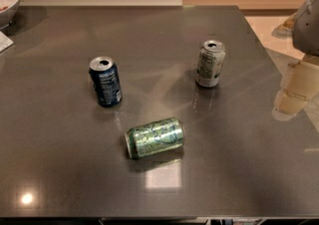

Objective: Place green can upright

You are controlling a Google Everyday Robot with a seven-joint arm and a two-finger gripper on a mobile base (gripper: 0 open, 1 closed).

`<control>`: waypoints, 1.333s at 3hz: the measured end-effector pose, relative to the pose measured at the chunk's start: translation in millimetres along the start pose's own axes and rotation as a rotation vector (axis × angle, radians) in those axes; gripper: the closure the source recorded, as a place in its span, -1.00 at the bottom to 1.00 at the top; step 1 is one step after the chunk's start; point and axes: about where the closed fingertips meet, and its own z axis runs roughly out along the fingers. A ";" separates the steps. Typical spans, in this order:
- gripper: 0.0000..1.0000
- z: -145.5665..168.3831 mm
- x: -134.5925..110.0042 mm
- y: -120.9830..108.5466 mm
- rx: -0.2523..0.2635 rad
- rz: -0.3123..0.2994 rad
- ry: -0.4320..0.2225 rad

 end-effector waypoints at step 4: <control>-1.00 51.7 -85.2 25.3 -0.102 -0.256 -0.037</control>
Offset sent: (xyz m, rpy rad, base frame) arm 0.0188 0.0507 -0.0131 -0.0021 0.0396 0.1591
